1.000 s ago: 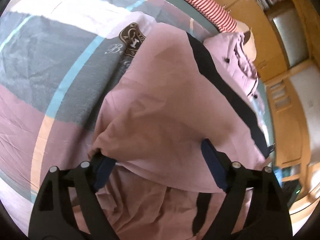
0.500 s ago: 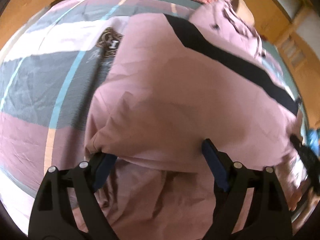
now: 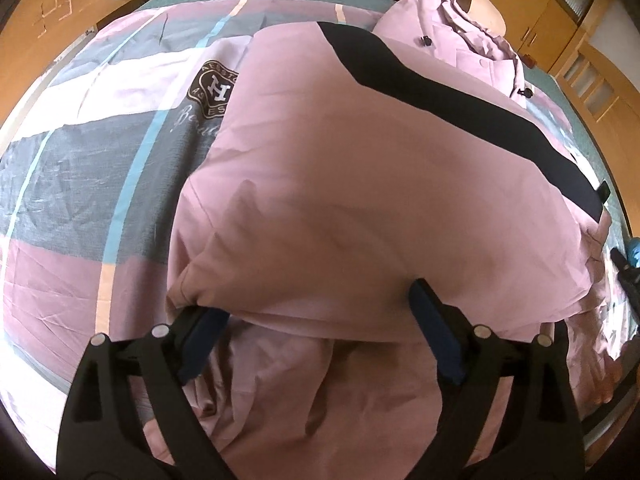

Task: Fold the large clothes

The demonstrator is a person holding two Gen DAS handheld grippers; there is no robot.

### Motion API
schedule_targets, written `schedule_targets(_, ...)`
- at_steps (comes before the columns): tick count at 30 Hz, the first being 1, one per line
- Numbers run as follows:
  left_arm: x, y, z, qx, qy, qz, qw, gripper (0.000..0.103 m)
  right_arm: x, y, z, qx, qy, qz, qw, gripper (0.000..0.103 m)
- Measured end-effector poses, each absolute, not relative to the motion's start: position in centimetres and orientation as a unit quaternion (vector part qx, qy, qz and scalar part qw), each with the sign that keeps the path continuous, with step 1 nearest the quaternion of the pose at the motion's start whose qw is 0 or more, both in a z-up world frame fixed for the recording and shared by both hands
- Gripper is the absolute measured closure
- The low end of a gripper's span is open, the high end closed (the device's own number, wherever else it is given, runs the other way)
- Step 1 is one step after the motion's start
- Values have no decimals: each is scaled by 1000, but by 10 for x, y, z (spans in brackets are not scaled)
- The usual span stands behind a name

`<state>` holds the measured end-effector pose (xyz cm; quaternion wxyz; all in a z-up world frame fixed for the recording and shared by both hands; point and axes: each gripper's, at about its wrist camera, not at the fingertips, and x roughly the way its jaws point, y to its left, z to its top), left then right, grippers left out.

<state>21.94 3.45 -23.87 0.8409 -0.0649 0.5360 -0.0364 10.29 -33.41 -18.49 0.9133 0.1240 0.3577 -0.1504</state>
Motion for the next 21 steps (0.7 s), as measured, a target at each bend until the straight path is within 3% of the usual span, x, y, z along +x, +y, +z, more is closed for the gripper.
schedule_targets(3,219,35,-239,-63,534,-36,842,12,107,-308,-182,57,357,-125,924,28)
schedule_targets(6,215,33,-233,-56,525,-28,849,12,122,-300,-208,8,416,-140,898,28)
schedule_targets(9,204,23,-219,-20,502,-22,865,12,129,-311,-227,36,453,-135,880,26)
schedule_targets(11,197,13,-210,7,484,-19,875,11,131,-315,-226,45,457,-138,877,20)
schedule_targets(13,192,5,-204,32,467,-16,884,4,131,-316,-228,46,460,-139,876,18)
schedule_targets(18,179,-23,-188,170,382,30,908,2,131,-306,-234,23,459,-147,876,11)
schedule_targets(21,187,-24,-200,188,407,32,893,2,130,-305,-235,22,458,-148,876,9)
